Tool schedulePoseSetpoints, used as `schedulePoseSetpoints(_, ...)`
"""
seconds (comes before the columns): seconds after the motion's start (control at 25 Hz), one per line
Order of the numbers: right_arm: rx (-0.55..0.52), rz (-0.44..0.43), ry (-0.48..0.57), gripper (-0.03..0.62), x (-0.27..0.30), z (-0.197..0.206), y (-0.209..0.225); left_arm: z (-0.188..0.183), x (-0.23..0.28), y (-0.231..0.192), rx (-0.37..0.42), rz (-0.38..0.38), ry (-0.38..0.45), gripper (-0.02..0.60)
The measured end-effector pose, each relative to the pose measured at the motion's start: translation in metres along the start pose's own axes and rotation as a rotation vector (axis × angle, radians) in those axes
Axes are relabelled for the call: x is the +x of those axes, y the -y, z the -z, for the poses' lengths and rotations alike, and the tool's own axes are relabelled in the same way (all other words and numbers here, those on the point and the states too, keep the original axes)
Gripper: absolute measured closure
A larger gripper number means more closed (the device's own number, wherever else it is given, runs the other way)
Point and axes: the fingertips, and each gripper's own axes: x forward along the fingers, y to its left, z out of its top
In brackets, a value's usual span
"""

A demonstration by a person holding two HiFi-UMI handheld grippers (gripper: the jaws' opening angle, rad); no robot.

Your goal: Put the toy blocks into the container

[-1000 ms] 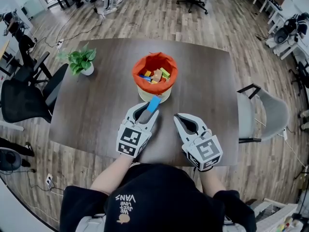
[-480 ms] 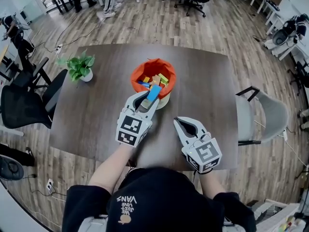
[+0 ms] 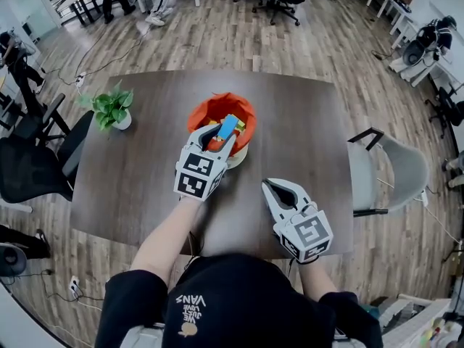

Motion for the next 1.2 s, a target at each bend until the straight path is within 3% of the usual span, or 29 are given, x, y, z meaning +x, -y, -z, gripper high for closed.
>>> schedulePoseSetpoints(0.36,-0.001,-0.003,0.002,0.576,0.000,-0.001,-0.002,0.008,0.013,-0.003,0.008,0.004,-0.049,0.430)
schedulePoseSetpoints(0.92,-0.008,-0.010,0.006,0.576,-0.006,-0.002,-0.007,0.001,-0.005,0.005,-0.017,0.015,0.027,0.431)
schedulePoseSetpoints(1.2,-0.018,-0.029,0.016,0.576,-0.007,-0.005,-0.013,-0.008,-0.027,0.023,-0.004,0.049,0.112,0.538)
